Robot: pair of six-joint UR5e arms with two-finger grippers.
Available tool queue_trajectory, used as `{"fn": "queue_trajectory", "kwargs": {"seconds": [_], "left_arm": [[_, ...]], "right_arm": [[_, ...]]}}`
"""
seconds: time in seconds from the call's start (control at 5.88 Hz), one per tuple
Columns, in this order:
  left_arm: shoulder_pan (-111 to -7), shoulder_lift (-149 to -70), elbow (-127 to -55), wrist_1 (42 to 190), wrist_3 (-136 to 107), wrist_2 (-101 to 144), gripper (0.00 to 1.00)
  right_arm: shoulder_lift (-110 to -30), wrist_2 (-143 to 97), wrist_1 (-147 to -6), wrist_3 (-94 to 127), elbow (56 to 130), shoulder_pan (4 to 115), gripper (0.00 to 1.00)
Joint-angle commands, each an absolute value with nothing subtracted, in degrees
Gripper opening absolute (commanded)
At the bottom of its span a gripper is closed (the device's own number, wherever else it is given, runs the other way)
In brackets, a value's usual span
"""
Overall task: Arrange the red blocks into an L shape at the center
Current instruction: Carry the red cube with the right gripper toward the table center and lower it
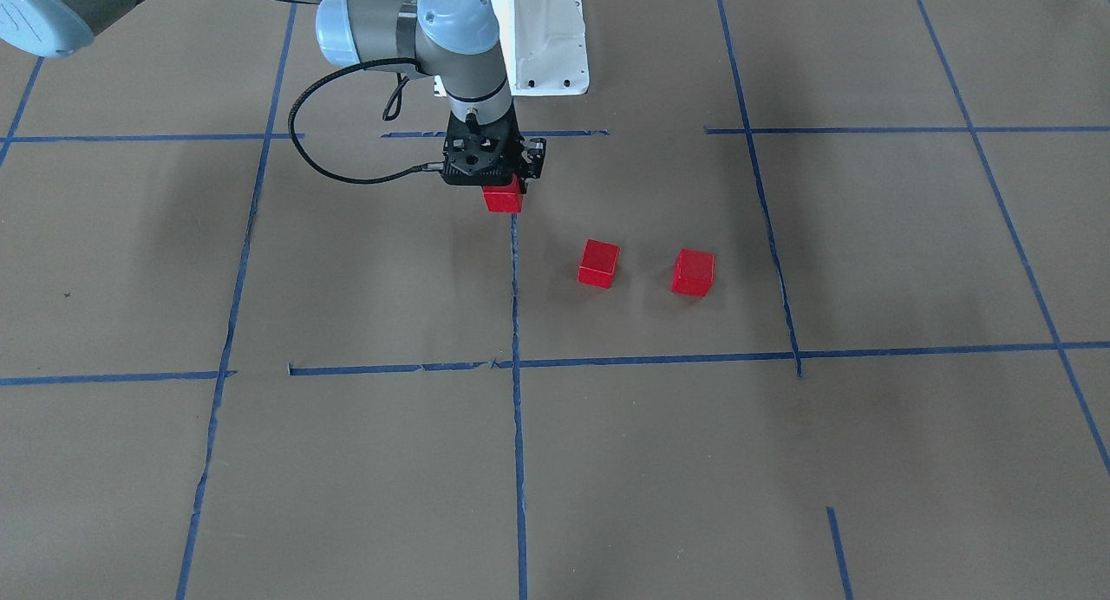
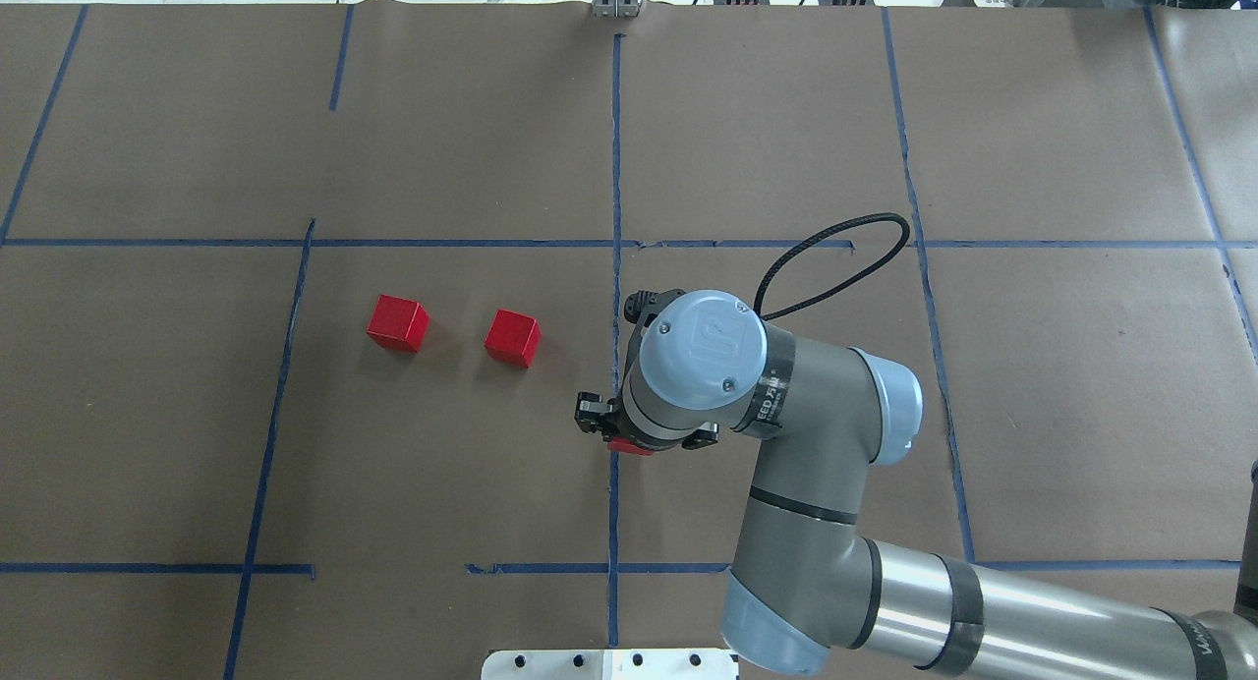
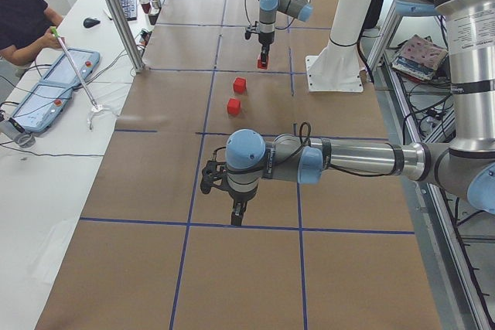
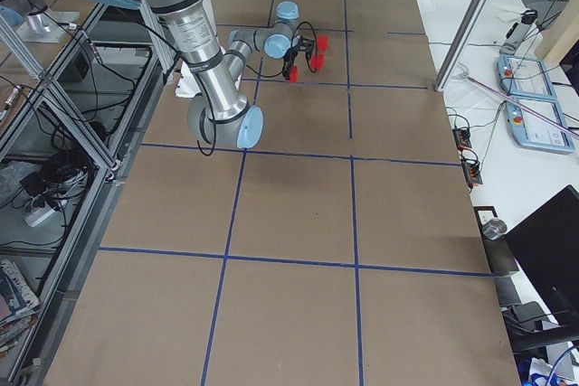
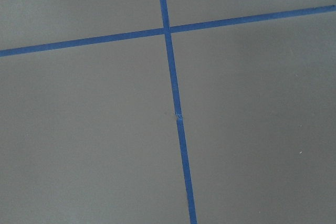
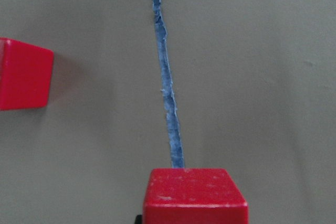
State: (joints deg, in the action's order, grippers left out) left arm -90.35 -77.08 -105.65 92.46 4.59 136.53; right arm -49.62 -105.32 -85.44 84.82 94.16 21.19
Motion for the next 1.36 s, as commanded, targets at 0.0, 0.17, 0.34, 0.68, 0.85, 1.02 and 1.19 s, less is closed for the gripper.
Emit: {"fn": "queue_trajectory", "kwargs": {"seconds": [0.0, 0.17, 0.34, 0.68, 0.85, 1.02, 1.19], "left_arm": [[-90.35, -77.08, -106.08, 92.46, 4.57, 136.76, 1.00], [-90.35, -77.08, -105.91, 92.37, 4.57, 136.84, 1.00], [-90.35, -76.99, -105.65, 92.37, 4.66, 138.59, 1.00], [-90.35, -76.64, -106.17, 92.37, 4.57, 139.22, 1.00], [-90.35, -76.64, -106.00, 92.37, 4.57, 139.22, 1.00], [-90.44, -76.64, -106.26, 92.37, 4.57, 139.31, 1.00], [-90.44, -76.55, -106.26, 92.37, 4.57, 139.31, 1.00]], "right_arm": [[-48.08, -105.29, -85.43, 84.12, 90.81, 21.09, 0.01], [-48.08, -105.29, -85.43, 83.68, 90.79, 21.01, 0.02], [-47.99, -105.29, -85.43, 83.67, 90.70, 20.66, 0.02], [-47.72, -105.29, -85.43, 83.50, 90.44, 20.22, 0.03], [-47.46, -105.29, -85.43, 83.50, 90.35, 20.21, 0.03], [-47.55, -105.29, -85.52, 83.50, 90.35, 20.04, 0.08], [-47.55, -105.29, -85.52, 83.50, 90.09, 20.04, 0.31]]}}
